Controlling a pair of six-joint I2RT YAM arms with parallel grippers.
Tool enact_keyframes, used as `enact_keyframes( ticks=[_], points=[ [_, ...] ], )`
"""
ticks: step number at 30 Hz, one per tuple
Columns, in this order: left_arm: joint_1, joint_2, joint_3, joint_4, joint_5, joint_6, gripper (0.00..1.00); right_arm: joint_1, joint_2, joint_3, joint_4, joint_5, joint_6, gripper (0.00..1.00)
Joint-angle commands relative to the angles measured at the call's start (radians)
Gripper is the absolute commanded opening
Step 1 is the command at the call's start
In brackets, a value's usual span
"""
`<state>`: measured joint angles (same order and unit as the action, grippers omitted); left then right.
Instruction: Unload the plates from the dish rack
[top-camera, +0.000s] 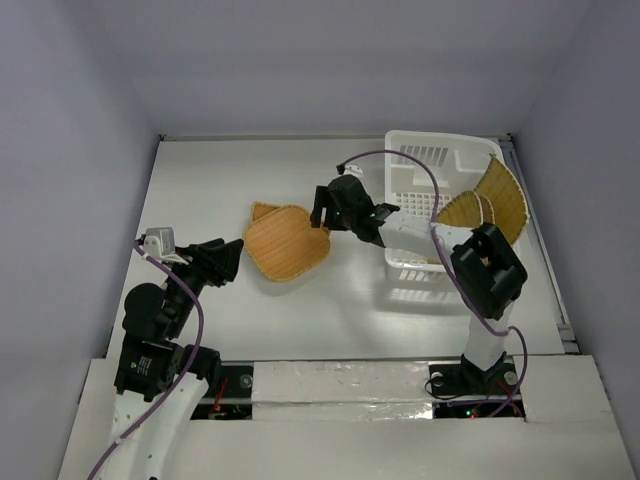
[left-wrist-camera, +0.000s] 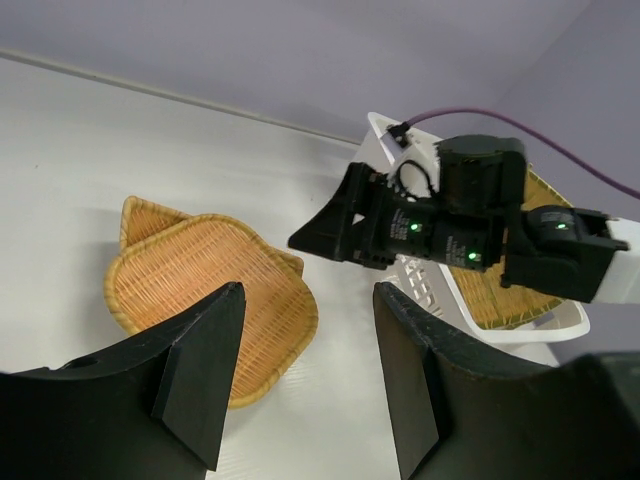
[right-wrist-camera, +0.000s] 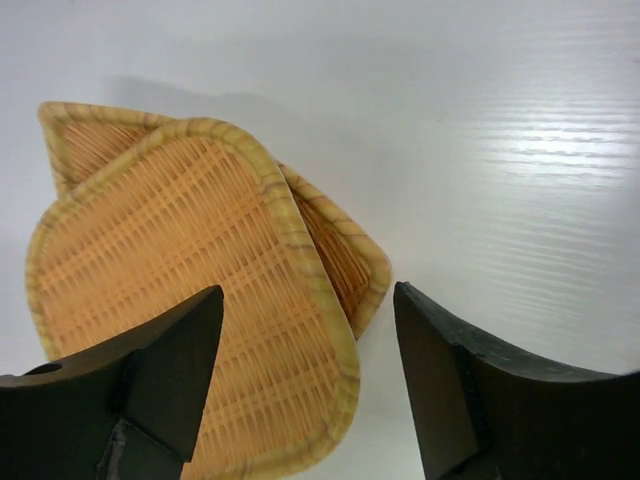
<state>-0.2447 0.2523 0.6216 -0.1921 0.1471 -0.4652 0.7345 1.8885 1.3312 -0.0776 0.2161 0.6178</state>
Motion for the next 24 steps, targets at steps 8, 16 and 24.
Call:
enact_keyframes(
  ticks=[8, 16, 24],
  points=[
    [0.007, -0.016, 0.001, 0.049, 0.011, -0.003, 0.50, 0.009, -0.431, 0.003, -0.230, 0.376, -0.128, 0.00],
    [-0.004, -0.025, 0.000, 0.049, 0.000, -0.003, 0.21, -0.107, -0.739, -0.058, -0.723, 0.657, -0.064, 0.00],
    [-0.067, -0.042, 0.007, 0.036, -0.020, -0.001, 0.17, -0.325, -0.850, -0.152, -0.877, 0.605, -0.058, 0.57]
  ],
)
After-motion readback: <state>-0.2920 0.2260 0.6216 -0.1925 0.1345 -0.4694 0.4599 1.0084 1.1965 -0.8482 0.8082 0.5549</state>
